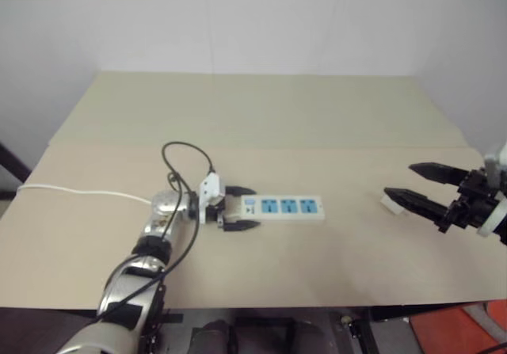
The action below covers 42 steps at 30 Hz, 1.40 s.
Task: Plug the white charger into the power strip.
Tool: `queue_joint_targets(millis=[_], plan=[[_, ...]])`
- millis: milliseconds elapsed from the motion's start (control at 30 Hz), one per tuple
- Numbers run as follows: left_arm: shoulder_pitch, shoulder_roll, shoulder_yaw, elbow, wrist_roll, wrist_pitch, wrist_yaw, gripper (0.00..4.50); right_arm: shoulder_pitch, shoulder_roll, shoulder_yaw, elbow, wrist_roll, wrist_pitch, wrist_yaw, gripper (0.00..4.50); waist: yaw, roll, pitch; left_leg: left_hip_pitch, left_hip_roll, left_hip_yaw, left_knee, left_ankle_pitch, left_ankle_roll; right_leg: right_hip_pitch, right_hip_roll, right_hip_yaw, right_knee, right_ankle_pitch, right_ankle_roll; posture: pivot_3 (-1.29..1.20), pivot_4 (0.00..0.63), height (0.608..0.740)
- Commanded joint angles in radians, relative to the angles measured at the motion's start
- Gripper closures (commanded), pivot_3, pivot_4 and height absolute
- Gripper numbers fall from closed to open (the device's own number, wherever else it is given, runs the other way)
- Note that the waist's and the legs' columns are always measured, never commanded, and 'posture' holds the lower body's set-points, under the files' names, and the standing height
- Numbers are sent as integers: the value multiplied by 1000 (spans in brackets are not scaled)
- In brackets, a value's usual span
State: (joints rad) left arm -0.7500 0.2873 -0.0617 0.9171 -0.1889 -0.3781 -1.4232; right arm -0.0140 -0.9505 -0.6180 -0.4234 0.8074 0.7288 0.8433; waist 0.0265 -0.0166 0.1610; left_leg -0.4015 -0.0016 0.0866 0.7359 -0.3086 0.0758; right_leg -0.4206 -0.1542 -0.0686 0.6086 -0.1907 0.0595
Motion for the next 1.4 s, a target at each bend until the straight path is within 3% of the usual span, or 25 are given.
queue_joint_targets(millis=[33, 500, 667, 700, 1000, 1400], plan=[[-17, -17, -8, 19, 11, -30, -6, 28, -9, -10, -43, -22, 14, -2, -7, 0, 0, 0, 0, 0, 0, 0, 0, 0, 0, 0, 0, 0, 0, 0, 0, 0, 150, 740], [-13, -16, -12, 104, 52, -113, -4, 28, -19, -23, -40, -22, 28, 9, -4, 0, 1, 0, -1, 1, 0, 0, 0, -1, 1, 1, 0, 0, 0, 0, 0, 0, 150, 740], [-17, -17, -7, 109, 48, -109, -2, 1192, -4, -24, -41, -23, 19, 4, 10, 0, 1, 1, -2, 1, 0, 0, 0, -2, 4, 1, 0, 0, 0, 0, 0, 0, 150, 740], [-18, -17, -6, 109, 47, -107, -4, 1247, -3, -24, -40, -23, 19, 3, 12, 0, 1, 1, -2, 1, 0, 0, 0, -2, 4, 1, 0, 0, 0, 0, 0, 0, 150, 740], [-22, -10, -3, 103, 42, -96, -23, 1247, -13, -30, -18, 12, -3, -12, 42, 0, 0, 1, -2, 1, 0, 0, 0, -2, 4, 1, 0, 0, 0, 0, 0, 0, 150, 740], [-32, -5, -3, 86, 41, -96, -24, 1247, -9, -74, 51, 179, -146, -122, 178, 0, -2, 1, -2, 1, 0, 0, 0, -2, 3, 1, 0, 0, 0, 0, 0, 0, 150, 740]])
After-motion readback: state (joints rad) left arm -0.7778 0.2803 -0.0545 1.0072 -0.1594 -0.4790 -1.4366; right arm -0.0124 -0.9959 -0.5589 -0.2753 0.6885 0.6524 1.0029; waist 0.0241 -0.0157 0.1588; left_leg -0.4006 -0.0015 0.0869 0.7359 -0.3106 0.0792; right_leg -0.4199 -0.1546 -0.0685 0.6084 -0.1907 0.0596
